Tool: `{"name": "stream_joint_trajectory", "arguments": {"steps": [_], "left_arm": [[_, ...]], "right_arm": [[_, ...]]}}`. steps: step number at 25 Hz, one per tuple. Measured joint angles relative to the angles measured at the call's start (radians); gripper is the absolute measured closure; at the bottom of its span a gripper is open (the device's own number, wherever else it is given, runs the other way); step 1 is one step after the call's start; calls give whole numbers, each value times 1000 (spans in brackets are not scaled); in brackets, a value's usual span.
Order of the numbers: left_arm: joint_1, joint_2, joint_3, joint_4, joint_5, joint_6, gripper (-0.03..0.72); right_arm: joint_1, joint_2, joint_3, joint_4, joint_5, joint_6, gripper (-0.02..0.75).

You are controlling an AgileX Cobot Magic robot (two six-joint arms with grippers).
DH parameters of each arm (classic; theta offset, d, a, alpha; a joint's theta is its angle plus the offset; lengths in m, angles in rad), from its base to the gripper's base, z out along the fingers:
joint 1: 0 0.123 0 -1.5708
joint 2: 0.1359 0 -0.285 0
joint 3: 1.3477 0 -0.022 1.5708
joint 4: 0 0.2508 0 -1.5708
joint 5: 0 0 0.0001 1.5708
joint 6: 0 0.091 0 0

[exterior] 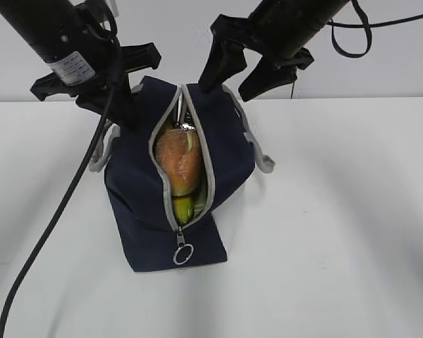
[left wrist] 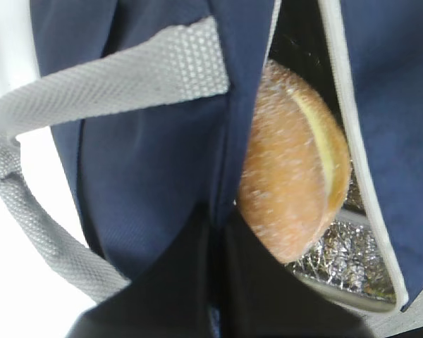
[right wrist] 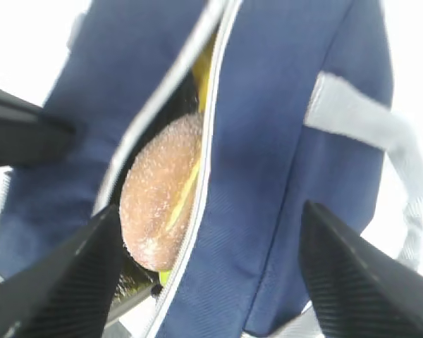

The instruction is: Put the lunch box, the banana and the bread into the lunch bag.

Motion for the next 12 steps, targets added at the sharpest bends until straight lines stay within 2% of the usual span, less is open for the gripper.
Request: {"name": "stream_joint_trajectory", "arguments": {"steps": [4, 9, 12], "left_arm": [[0, 0, 0, 0, 0, 2, 688], [0, 0, 0, 0, 0, 3, 688], [0, 0, 0, 0, -3, 3, 688]], "right_arm": [[0, 0, -33, -21, 4, 5, 148], [0, 0, -34, -121, 16, 49, 148], [0, 2, -34, -130, 16, 53, 148]]}}
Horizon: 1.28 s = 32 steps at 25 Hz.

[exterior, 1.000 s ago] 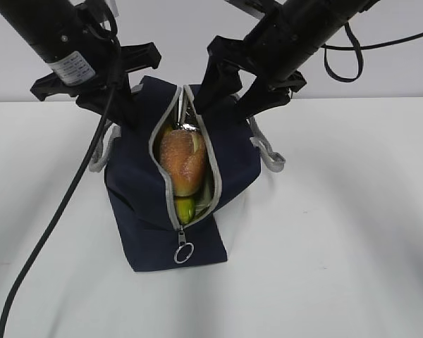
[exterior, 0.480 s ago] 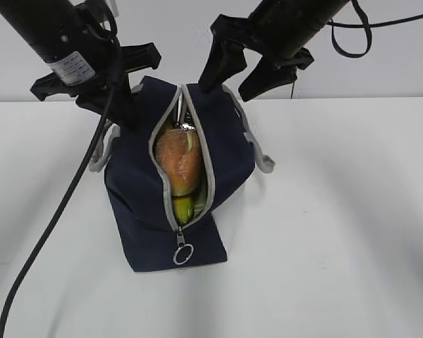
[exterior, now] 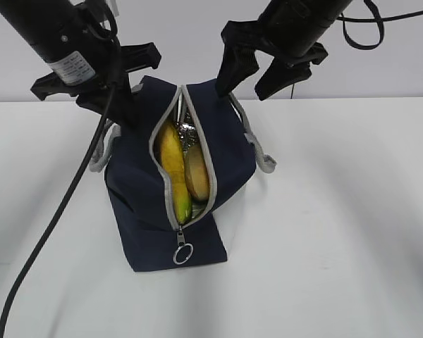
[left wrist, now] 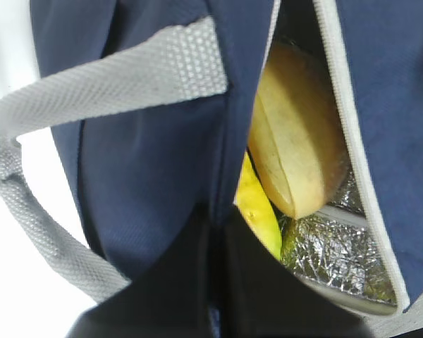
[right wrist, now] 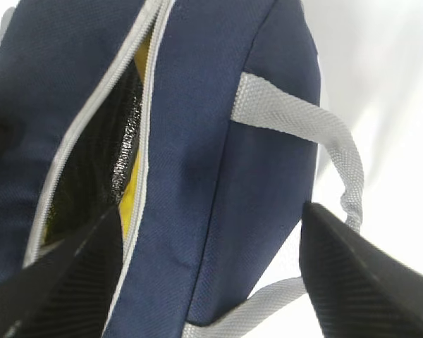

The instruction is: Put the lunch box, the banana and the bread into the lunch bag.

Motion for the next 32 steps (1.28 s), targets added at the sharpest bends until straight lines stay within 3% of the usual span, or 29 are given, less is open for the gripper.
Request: {"name": "stream_joint_trajectory", "arguments": {"steps": [8, 11, 13, 19, 21, 32], "left_arm": [[0, 0, 0, 0, -3, 0, 688], [0, 0, 0, 0, -3, 1, 688], [0, 0, 0, 0, -3, 1, 688], [0, 0, 0, 0, -3, 1, 688], [0, 0, 0, -1, -3, 4, 688], [0, 1, -12, -196, -21, 124, 690]], "right_arm": [[0, 82, -2, 103, 2, 2, 148], [0, 98, -2, 115, 4, 2, 190], [0, 104, -2, 120, 4, 2, 271], [0, 116, -2, 121, 4, 2, 673], [0, 116, -2, 121, 4, 4, 724], [-15, 42, -2, 111, 37, 4, 736]]}}
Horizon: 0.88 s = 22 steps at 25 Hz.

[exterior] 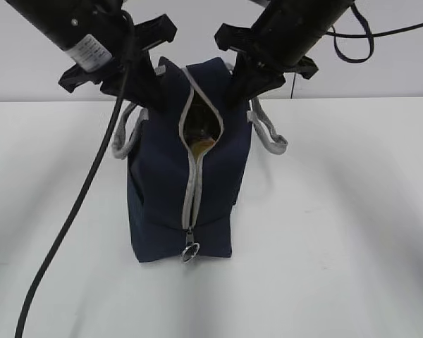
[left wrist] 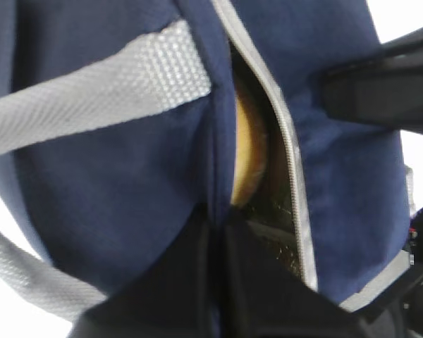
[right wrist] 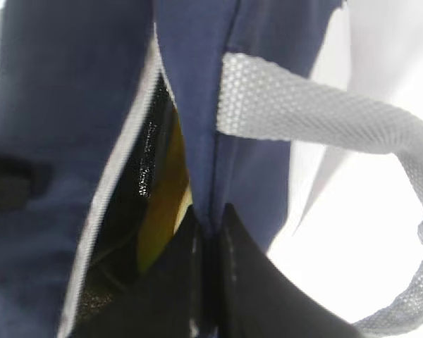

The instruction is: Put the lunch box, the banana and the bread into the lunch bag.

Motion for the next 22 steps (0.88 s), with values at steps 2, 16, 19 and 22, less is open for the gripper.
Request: {"name": "stream_joint_trajectory", "arguments": {"steps": [2, 16, 19, 22], "left_arm": [[-1, 0, -26, -8, 1, 1, 690], [-4, 55, -123, -102, -24, 4, 690], [-14, 96, -168, -104, -24, 4, 690], [-24, 132, -217, -106, -24, 4, 690]], "right_arm": [[-14, -15, 0, 0, 8, 0, 736], [-64, -94, 0, -7, 26, 0, 737], [-64, -94, 0, -15, 26, 1, 737], [-64, -94, 0, -48, 27, 22, 737]]}}
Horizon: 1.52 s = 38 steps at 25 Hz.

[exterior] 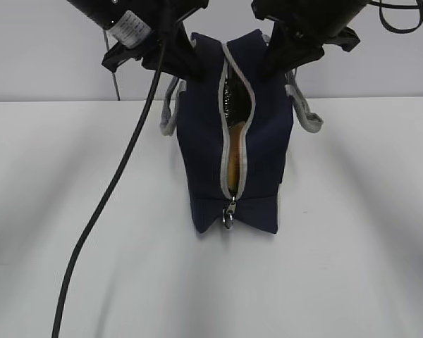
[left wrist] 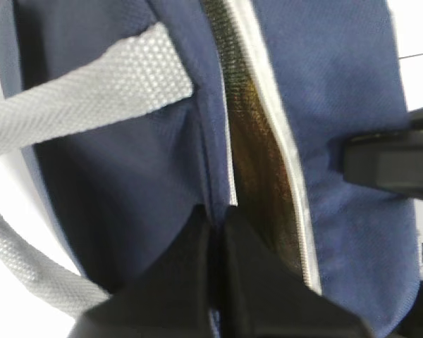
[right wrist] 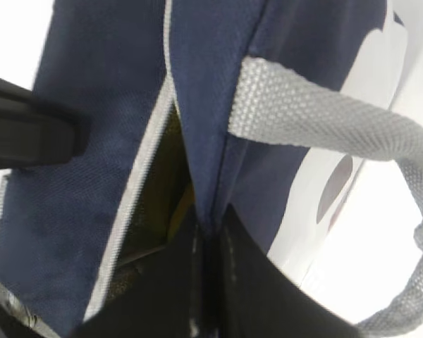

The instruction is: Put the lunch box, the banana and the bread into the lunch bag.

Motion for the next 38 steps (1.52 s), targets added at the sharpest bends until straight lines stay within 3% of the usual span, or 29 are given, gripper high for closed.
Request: {"name": "stream_joint_trajectory", "arguments": {"steps": [7, 21, 24, 27, 30, 32, 34, 38], "left_arm": [[-7, 53, -67, -19, -8, 0, 690], [-12, 57, -69, 32, -12, -1, 690], [-12, 57, -69, 51, -5, -7, 668], [-12, 57, -71, 61, -4, -11, 517], [-12, 57, -71, 60, -3, -11, 249], [-12, 57, -71, 57, 8, -12, 125], [-12, 57, -71, 48, 32, -12, 73], [-12, 57, -71, 44, 77, -12, 113]], "right_arm": [[-9, 0, 0, -74, -5, 28, 738], [-28, 100, -2, -65, -26, 38, 737], [-28, 100, -2, -63, -26, 38, 694], [-28, 100, -2, -52, -22, 38, 552], [-28, 100, -2, -41, -20, 38, 377], [-28, 100, -2, -40, -20, 38, 318], [-28, 95, -2, -40, -20, 38, 298], [-28, 47, -2, -41, -18, 63, 287]]}}
